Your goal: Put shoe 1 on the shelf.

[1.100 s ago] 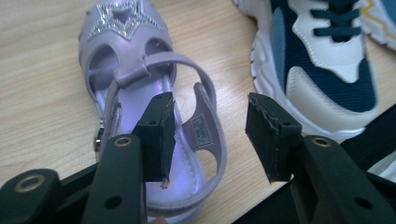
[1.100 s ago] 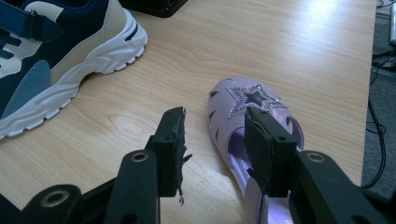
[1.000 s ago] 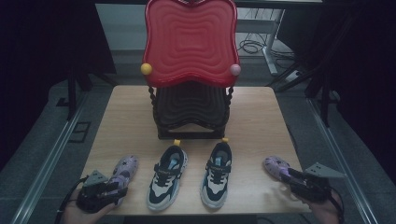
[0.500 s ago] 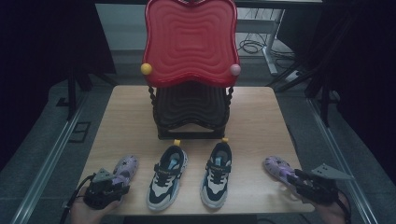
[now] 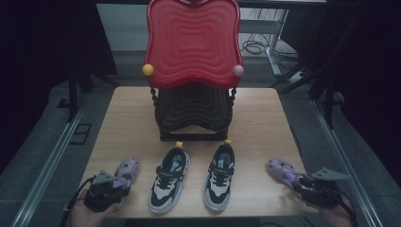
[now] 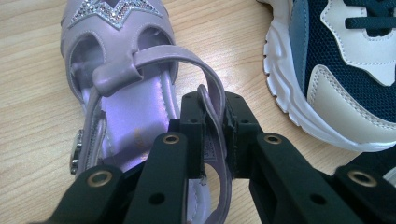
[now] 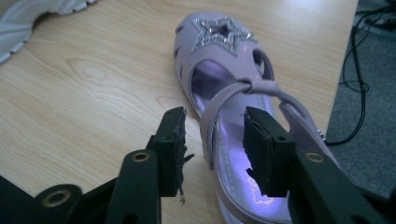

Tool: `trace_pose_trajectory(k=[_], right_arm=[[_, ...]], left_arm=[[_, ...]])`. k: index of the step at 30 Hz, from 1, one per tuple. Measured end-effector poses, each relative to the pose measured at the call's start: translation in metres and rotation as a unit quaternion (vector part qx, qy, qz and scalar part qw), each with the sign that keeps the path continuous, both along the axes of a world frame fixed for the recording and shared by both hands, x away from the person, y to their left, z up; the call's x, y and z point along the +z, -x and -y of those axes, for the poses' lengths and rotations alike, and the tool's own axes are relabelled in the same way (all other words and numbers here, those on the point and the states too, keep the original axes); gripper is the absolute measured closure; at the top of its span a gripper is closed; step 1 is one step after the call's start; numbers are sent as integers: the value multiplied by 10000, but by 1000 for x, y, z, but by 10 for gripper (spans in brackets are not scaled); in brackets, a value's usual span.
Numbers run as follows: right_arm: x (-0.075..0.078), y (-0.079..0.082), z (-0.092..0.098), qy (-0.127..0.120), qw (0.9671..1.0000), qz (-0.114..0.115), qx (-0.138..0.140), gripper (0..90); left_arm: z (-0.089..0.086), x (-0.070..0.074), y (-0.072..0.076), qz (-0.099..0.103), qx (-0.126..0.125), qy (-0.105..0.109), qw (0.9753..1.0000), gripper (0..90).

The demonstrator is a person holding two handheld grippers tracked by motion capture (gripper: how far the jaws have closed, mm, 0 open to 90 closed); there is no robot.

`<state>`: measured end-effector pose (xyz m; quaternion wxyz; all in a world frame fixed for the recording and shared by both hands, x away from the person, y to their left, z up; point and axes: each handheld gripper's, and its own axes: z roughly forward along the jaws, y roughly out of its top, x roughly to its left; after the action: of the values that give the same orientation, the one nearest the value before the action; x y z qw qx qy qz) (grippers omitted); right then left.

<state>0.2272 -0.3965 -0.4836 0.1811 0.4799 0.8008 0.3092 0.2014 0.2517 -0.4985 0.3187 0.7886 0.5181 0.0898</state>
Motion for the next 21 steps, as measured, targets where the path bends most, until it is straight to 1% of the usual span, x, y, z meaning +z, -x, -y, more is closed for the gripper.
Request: trace_pose_trajectory(k=[3,4,6,9,10,11,15,19,21], right_arm=[[-2,-2,0,1,10000,-71,34,654],[-4,-3,-1,36,9999,-151,74,697],[-5,-5,-1,41,9997,-247,85,730],[-7,-9,-1,72,9992,-381,124,755],[-7,-9,-1,72,9992,-381,124,755],[-8,-12,-2,82,9989,-447,135,768],[-11,-16,-2,10,9980,-596,197,810],[-11,-17,-2,23,9977,-638,228,835],[-11,-18,-2,21,9977,-640,225,842]], left_arm=[[0,0,0,3,-2,-3,10000,806],[0,0,0,2,-6,-4,10000,809],[0,0,0,1,-11,-2,10000,812],[-1,0,-1,-14,-6,26,10000,813],[-1,0,-1,-14,-6,26,10000,814],[-1,0,-1,-17,-12,18,10000,814],[-1,0,-1,-16,-8,14,10000,819],[-1,0,-1,-17,-14,-12,10000,826],[-1,1,0,22,-5,-46,10000,833]])
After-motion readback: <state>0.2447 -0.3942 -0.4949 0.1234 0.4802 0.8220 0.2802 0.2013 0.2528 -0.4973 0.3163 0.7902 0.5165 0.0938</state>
